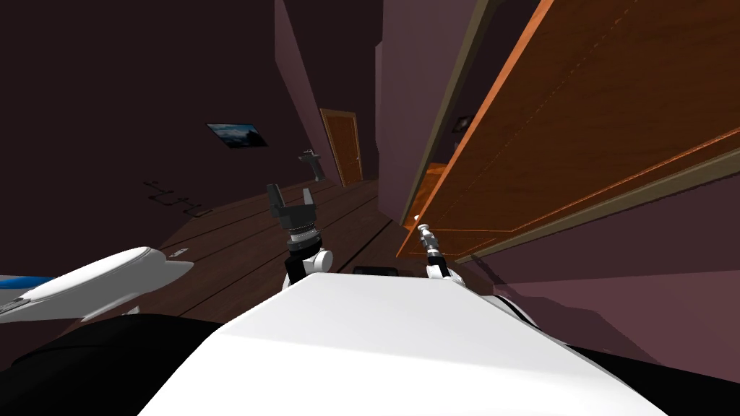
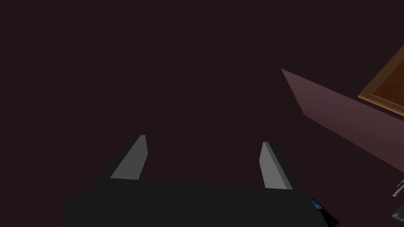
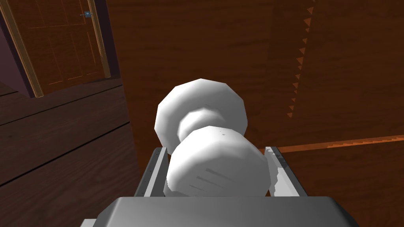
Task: Pull the door open
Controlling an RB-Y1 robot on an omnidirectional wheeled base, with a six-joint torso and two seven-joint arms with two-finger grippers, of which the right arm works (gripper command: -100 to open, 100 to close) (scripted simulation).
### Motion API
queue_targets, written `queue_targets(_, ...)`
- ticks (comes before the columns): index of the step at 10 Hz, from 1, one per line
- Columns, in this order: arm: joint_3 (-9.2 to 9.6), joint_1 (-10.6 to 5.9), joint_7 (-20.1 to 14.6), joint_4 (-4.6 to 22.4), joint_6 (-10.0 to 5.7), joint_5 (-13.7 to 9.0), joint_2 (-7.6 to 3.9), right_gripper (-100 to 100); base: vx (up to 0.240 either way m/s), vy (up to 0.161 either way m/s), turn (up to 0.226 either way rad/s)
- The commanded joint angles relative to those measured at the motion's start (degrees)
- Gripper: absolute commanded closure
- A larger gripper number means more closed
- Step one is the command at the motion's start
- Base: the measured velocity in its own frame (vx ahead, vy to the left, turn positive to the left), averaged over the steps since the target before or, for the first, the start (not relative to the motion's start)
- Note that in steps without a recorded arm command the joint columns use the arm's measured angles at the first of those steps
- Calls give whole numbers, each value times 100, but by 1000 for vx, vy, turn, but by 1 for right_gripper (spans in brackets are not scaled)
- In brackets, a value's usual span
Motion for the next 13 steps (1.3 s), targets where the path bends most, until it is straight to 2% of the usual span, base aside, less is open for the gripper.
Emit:
queue_targets(1,20,10,-1,0,-4,9,31,100,-14,2,-2)
queue_targets(3,20,10,-1,0,-4,9,31,100,-5,0,-2)
queue_targets(4,111,59,-129,6,-79,82,-67,100,-99,-71,94)
queue_targets(10,510,223,-600,-13,-413,383,-327,100,-167,-97,118)
queue_targets(13,769,329,-904,-26,-629,577,-496,100,-184,-105,139)
